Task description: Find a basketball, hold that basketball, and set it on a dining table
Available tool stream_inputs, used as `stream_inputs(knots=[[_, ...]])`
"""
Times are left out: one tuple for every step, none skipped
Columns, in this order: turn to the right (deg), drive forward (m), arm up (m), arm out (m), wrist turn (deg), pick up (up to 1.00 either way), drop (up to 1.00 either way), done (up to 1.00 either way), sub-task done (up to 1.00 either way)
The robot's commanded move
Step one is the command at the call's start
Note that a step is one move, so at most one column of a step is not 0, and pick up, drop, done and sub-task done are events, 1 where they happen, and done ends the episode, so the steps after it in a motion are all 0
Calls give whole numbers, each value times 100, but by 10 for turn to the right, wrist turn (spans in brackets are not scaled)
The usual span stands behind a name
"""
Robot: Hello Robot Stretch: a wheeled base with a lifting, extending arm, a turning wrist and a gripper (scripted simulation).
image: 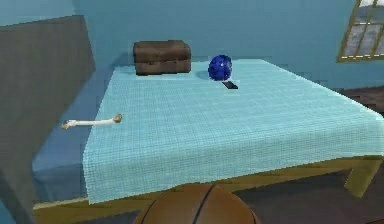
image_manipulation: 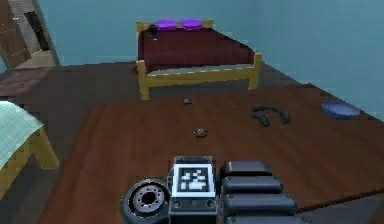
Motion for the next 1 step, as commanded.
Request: stream_inputs(knots=[[-450, 0, 0, 0, 0, 0, 0, 0, 0]])
